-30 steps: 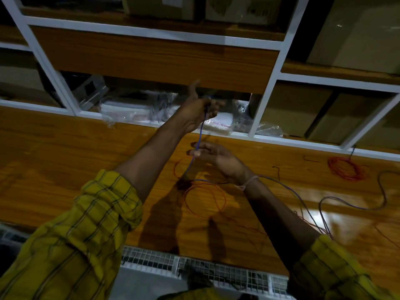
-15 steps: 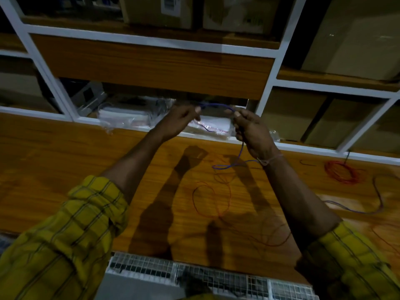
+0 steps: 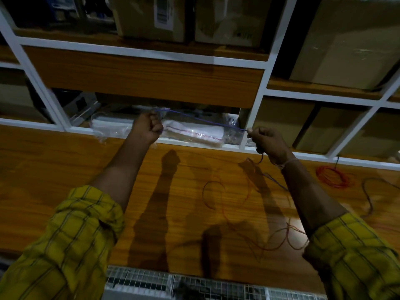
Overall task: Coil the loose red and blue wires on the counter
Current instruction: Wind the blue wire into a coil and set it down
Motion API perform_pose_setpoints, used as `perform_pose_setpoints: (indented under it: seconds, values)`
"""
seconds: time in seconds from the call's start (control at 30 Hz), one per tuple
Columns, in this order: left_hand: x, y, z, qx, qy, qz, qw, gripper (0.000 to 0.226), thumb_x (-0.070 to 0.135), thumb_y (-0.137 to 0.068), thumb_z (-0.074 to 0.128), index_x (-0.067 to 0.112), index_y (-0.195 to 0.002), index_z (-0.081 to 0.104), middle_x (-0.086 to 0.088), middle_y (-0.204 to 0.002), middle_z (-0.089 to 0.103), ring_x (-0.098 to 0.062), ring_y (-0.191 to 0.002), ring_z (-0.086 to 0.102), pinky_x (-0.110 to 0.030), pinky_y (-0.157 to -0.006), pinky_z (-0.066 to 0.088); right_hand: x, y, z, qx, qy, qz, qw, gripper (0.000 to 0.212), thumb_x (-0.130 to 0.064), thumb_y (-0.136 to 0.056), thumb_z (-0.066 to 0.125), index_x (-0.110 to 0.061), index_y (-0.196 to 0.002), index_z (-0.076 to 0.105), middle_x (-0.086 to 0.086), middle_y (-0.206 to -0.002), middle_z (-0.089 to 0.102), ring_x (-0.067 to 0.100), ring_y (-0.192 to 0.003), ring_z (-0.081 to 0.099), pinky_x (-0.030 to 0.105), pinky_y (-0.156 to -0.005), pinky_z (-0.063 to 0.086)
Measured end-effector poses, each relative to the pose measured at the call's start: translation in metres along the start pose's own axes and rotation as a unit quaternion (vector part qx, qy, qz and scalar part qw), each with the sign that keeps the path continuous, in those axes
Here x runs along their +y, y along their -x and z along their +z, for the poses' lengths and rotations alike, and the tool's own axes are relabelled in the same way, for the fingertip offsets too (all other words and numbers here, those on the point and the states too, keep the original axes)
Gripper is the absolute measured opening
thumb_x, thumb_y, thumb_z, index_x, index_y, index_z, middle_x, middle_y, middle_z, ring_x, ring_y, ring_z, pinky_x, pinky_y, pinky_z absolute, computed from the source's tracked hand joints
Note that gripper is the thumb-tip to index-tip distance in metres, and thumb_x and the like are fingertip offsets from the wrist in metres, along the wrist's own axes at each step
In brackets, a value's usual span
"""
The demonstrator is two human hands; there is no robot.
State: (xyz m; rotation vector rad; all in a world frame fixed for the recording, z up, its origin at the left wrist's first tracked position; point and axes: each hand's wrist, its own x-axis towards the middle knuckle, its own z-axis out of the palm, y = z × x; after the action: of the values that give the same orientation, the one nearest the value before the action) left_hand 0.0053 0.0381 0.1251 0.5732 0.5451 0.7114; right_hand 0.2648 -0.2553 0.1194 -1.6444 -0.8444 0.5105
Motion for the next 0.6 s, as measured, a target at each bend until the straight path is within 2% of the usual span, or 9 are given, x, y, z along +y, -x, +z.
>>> perform_pose_setpoints:
  seconds: [0.07, 0.13, 0.23, 0.33, 0.43, 0.53, 0.6]
  values:
    - [0.009, -0.001, -0.011, 0.057, 0.121, 0.042, 0.99, 0.041, 0.01, -0.107, 0.029, 0.016, -0.069, 0.043, 0.003, -0.045, 0.029, -0.012, -0.034, 0.025, -0.02, -0.039, 0.023, 0.017, 0.002, -0.007, 0.003, 0.018, 0.011, 1.0, 0.029, -0.03, -0.099, 0.068, -0.012, -0.078, 0.07, -0.006, -0.061, 0.053, 0.016, -0.055, 0.045, 0.03, -0.053, 0.043]
    - [0.013, 0.0, -0.017, 0.1, 0.185, 0.089, 0.974, 0.042, 0.013, -0.109, 0.023, 0.013, -0.071, 0.042, -0.001, -0.056, 0.028, -0.015, -0.042, 0.024, -0.022, -0.046, 0.027, 0.032, 0.006, -0.008, 0.003, 0.033, 0.026, 0.999, 0.027, -0.033, -0.098, 0.068, -0.012, -0.083, 0.074, -0.006, -0.069, 0.062, 0.021, -0.069, 0.054, 0.036, -0.064, 0.052]
    - [0.016, 0.0, -0.015, 0.123, 0.217, 0.141, 0.958, 0.045, 0.018, -0.111, 0.02, 0.015, -0.069, 0.033, -0.002, -0.052, 0.031, -0.015, -0.039, 0.022, -0.02, -0.037, 0.023, 0.046, 0.012, -0.003, -0.022, 0.048, 0.032, 0.998, 0.023, -0.029, -0.101, 0.064, -0.01, -0.092, 0.074, 0.002, -0.076, 0.064, 0.02, -0.076, 0.057, 0.038, -0.074, 0.051]
    - [0.012, 0.003, -0.002, 0.115, 0.085, 0.177, 0.974, 0.037, 0.007, -0.108, 0.032, 0.012, -0.074, 0.045, 0.001, -0.047, 0.043, -0.011, -0.038, 0.032, -0.021, -0.039, 0.026, 0.042, 0.023, 0.01, -0.065, 0.068, 0.018, 0.995, 0.018, -0.021, -0.104, 0.058, -0.015, -0.1, 0.074, 0.006, -0.081, 0.064, 0.017, -0.075, 0.056, 0.034, -0.072, 0.049]
    - [-0.004, 0.004, 0.016, 0.02, -0.082, 0.189, 0.978, 0.019, 0.003, -0.106, 0.044, 0.007, -0.093, 0.057, -0.005, -0.074, 0.066, -0.011, -0.054, 0.056, -0.019, -0.051, 0.04, 0.026, 0.031, 0.03, -0.135, 0.145, -0.023, 0.98, 0.018, -0.022, -0.104, 0.058, -0.017, -0.104, 0.075, 0.01, -0.091, 0.069, 0.019, -0.078, 0.057, 0.033, -0.072, 0.049]
    - [-0.03, 0.006, 0.036, -0.115, -0.201, 0.176, 0.957, 0.018, 0.006, -0.11, 0.041, 0.004, -0.102, 0.057, -0.009, -0.09, 0.078, -0.018, -0.079, 0.076, -0.025, -0.067, 0.058, 0.003, 0.034, 0.052, -0.185, 0.189, -0.092, 0.96, 0.017, -0.02, -0.103, 0.06, -0.016, -0.101, 0.077, 0.004, -0.095, 0.072, 0.007, -0.079, 0.059, 0.018, -0.07, 0.046]
    - [-0.051, 0.014, 0.045, -0.182, -0.304, 0.152, 0.923, 0.019, 0.008, -0.111, 0.039, -0.001, -0.108, 0.055, -0.013, -0.097, 0.076, -0.02, -0.084, 0.077, -0.027, -0.072, 0.058, -0.014, 0.035, 0.064, -0.186, 0.173, -0.116, 0.96, 0.019, -0.02, -0.103, 0.061, -0.012, -0.098, 0.077, 0.002, -0.089, 0.07, 0.002, -0.073, 0.057, 0.013, -0.067, 0.044]
